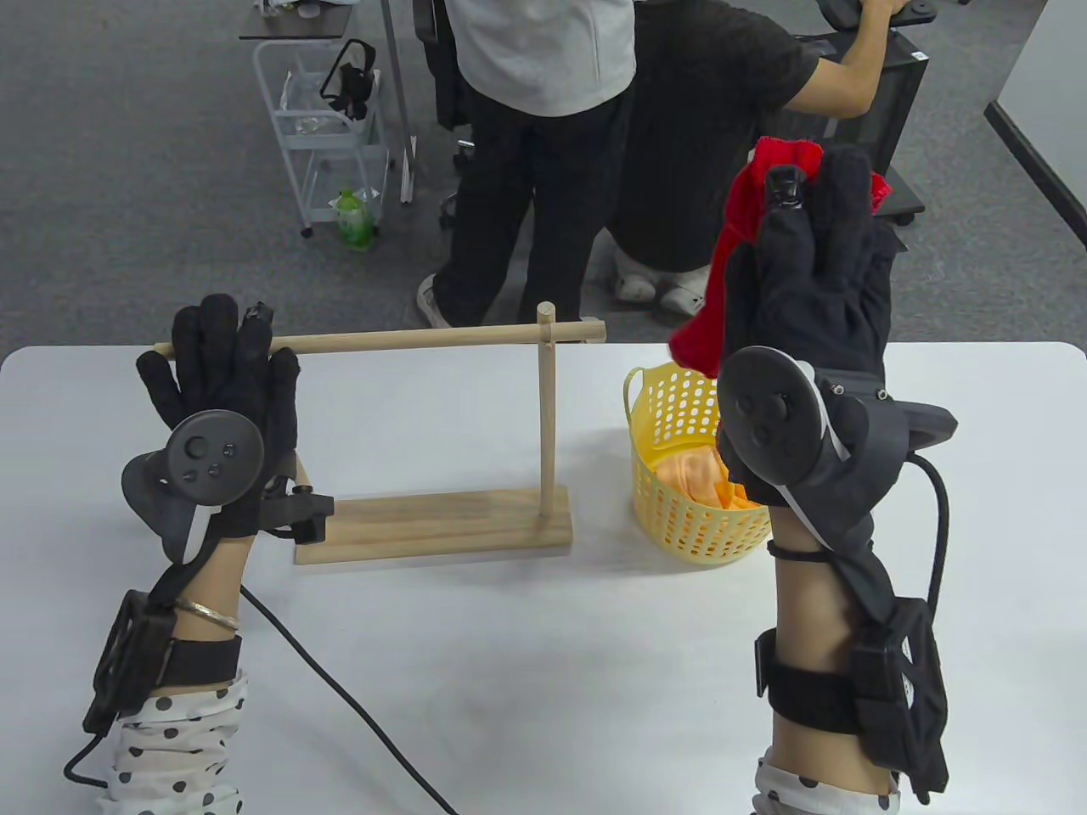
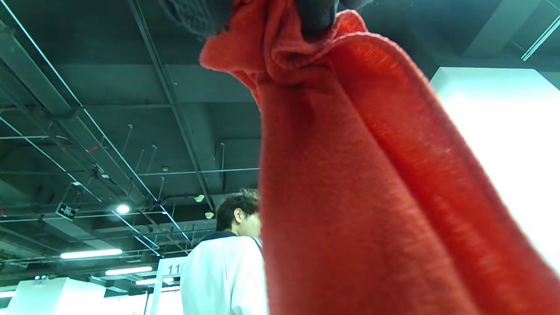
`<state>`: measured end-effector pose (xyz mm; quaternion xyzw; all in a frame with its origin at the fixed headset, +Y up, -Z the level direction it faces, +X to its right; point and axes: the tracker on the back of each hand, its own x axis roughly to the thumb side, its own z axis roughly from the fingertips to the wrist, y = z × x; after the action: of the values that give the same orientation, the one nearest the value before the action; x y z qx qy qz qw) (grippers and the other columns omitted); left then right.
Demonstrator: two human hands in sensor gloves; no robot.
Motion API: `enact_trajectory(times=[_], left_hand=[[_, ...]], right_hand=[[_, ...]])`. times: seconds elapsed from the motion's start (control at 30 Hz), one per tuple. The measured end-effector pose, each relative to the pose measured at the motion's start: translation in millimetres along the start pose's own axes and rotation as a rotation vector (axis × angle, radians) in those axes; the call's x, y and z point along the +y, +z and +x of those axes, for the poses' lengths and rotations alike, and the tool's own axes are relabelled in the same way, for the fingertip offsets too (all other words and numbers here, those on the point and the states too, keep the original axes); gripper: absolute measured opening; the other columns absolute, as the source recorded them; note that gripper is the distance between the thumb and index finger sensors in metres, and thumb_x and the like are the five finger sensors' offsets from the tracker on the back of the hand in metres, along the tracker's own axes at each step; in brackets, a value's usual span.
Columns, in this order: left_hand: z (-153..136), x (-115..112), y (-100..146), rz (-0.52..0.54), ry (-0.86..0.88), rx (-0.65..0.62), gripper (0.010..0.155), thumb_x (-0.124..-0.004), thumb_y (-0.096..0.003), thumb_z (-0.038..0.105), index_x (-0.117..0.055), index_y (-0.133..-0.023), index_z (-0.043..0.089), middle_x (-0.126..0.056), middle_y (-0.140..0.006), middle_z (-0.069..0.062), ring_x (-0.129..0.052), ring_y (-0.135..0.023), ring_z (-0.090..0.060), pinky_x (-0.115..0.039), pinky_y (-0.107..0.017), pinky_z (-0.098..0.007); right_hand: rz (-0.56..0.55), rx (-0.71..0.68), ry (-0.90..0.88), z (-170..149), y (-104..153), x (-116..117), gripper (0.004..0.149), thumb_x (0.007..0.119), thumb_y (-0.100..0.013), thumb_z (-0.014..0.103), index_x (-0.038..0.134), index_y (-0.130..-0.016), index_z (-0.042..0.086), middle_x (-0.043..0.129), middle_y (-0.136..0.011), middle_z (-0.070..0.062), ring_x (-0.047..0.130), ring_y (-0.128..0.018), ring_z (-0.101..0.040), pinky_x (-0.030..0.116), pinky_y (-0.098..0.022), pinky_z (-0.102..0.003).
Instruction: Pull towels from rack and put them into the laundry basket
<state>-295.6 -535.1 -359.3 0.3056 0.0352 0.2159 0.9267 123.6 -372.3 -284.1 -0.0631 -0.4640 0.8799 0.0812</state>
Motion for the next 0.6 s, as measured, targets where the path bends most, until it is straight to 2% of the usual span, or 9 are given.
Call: enact_trajectory(times=[0.27,0.6], left_hand=[[0,-1,0,0.004,0.0,-0.001,0.06,-0.044,-0.0647,0.058,-0.047,-0.121,0.036,-0.027,-0.133,0.014,-0.013,-0.124,-0.012,0.003,-0.091,-0.044],[0,-1,0,0.009,0.001,-0.004,0.06,-0.044,-0.0647,0.058,-0.048,-0.12,0.037,-0.027,-0.133,0.013,-0.013,-0.124,-0.012,0.003,-0.091,-0.044]], right_hand=[[0.057,0.026,0.008,-17,10,27,0.055,0.067,-0.062,0.04,0.049,-0.113,0.027,0.031,-0.122,-0.006,0.053,-0.111,-0.021,0.048,-0.086,-0.038],[0.141,0.061,-0.053,-29,19,76,0.054,0.064,-0.063,0.037,0.047,-0.113,0.027,0.029,-0.122,-0.006,0.052,-0.111,-0.021,0.047,-0.086,-0.038]])
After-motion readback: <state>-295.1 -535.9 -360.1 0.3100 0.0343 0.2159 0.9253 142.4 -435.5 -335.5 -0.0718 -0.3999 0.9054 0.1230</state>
